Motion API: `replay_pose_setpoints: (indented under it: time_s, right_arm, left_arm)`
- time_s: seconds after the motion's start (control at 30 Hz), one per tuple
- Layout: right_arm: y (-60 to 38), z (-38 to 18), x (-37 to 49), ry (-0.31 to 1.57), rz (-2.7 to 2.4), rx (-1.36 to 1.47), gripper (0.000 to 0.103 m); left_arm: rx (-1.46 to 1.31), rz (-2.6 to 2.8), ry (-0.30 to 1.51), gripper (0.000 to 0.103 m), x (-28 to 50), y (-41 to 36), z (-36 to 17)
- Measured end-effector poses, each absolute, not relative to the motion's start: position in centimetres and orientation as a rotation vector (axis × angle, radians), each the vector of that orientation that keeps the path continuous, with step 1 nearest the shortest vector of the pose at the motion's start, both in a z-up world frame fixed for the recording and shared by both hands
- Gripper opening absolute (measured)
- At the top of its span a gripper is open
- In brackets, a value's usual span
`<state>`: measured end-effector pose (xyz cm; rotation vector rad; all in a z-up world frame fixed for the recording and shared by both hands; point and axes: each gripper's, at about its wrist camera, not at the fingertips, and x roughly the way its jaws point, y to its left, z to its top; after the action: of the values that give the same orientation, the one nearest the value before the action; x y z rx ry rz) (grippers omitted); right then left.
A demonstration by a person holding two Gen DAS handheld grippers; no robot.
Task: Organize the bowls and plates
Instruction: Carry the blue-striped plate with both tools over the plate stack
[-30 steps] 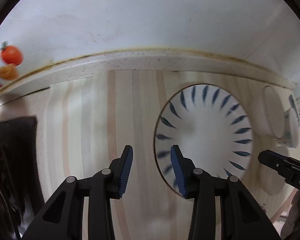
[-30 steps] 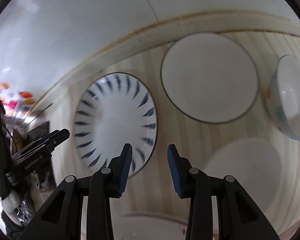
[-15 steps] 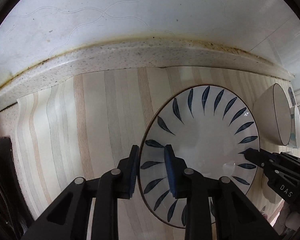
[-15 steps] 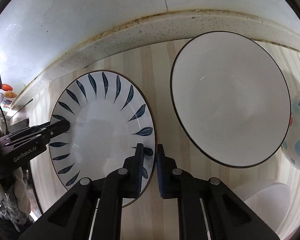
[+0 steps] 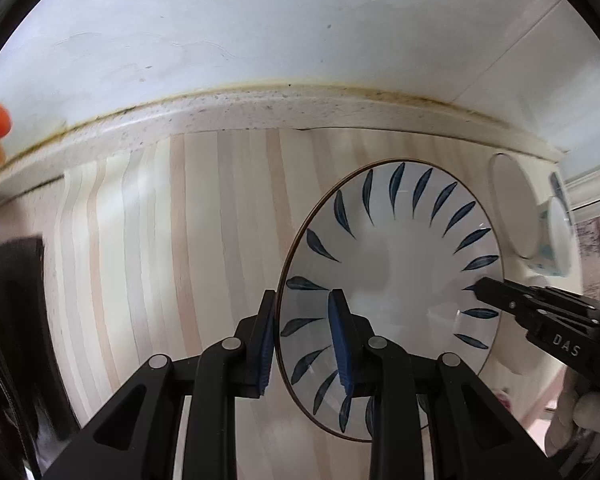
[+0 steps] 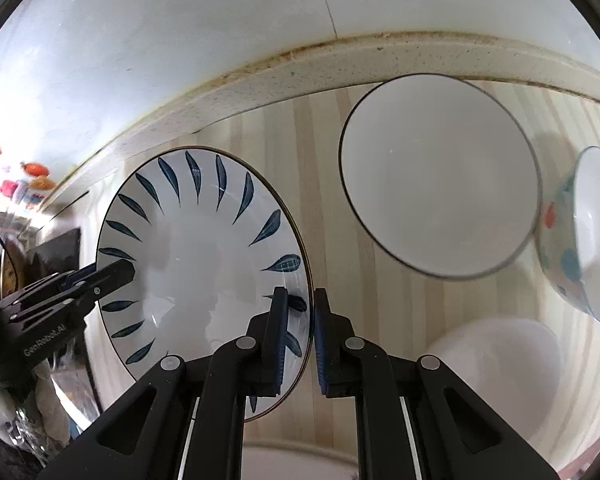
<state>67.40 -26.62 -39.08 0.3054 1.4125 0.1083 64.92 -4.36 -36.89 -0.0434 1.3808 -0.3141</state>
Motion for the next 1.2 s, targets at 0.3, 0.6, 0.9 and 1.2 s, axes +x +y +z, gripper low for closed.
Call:
replay_pose_setpoints:
  time_s: [0.3,0.6,0.9,1.2]
  right_arm:
    - [-27.9,-34.3,61.8,1.417,0.17,0.247,0.014]
    - [-30.5,-34.1,53.0,1.471,0.199,0.223,0.014]
    - [-32.0,-37.6,47.6,1.523,0.2,0.219,0.014]
    - [-31.3,-39.9,46.3,1.544,0.19,0.223,0.014]
  left_arm:
    - [-0.048,-0.322,1.354,0.023,58.5,-5.2,-33.5]
    - [-0.082,-0.338,1.389,0.023,51.5,-7.4,-33.9]
    - [-0.073,-0.332,1.424,0.023,47.6,-9.2,-36.2]
    - [-0.009,-0.318,1.45,0.023,46.2,-10.3,-37.9]
